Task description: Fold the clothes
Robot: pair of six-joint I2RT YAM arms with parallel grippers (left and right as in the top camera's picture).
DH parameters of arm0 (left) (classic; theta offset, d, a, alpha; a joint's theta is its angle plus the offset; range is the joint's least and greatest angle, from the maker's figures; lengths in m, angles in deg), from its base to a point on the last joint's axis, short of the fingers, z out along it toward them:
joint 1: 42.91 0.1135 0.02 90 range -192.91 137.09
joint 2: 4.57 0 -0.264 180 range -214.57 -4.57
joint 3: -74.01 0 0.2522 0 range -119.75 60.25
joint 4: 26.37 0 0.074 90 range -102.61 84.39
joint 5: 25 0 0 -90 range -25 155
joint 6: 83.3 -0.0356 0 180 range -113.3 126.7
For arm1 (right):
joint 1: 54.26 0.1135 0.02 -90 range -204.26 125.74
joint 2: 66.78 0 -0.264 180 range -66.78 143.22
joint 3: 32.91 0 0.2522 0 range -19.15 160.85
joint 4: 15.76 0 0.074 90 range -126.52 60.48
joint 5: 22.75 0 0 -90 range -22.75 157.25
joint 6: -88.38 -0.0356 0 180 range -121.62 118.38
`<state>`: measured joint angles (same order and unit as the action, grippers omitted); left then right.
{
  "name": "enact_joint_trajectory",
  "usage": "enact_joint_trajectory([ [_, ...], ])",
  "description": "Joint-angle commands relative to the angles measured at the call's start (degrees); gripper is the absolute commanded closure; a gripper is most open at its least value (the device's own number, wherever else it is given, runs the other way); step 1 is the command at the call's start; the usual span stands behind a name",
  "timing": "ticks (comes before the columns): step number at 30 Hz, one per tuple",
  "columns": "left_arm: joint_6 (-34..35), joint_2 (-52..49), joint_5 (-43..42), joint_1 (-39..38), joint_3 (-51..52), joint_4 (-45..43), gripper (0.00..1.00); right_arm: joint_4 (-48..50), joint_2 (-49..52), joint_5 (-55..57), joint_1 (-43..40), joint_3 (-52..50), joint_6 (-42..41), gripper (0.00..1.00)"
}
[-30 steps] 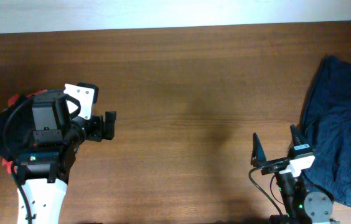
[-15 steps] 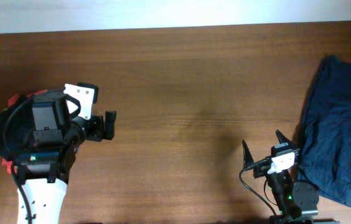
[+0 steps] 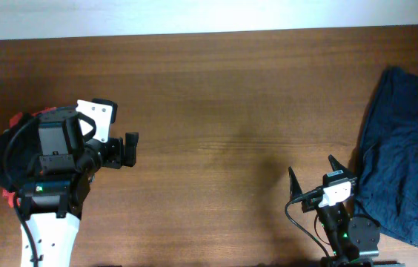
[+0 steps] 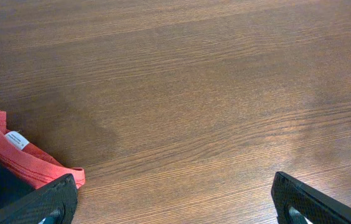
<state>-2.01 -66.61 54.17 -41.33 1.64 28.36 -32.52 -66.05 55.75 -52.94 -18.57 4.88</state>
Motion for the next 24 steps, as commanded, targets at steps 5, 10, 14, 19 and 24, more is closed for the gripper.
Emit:
enact_joint_trajectory([
  [5,0.11,0.33,0.37,-0.68,0.24,0.2,0.01,-0.31,-0.48,-0.31,0.55,-0.26,0.35,0.01],
  [10,0.11,5.29,0.37,-2.73,0.31,0.46,0.01,-0.31,-0.48,-0.31,0.55,-0.26,0.35,0.01],
  [14,0.07,11.21,1.33,-3.28,0.7,3.26,0.01,-0.31,-0.48,-0.31,0.55,-0.26,0.35,0.01],
  [19,0.07,20.57,3.69,-3.45,5.03,4.68,0.01,-0.31,-0.48,-0.31,0.55,-0.26,0.35,0.01],
  [24,0.11,33.18,4.22,-3.41,18.25,-0.48,0.01,-0.31,-0.48,-0.31,0.55,-0.26,0.35,0.01],
])
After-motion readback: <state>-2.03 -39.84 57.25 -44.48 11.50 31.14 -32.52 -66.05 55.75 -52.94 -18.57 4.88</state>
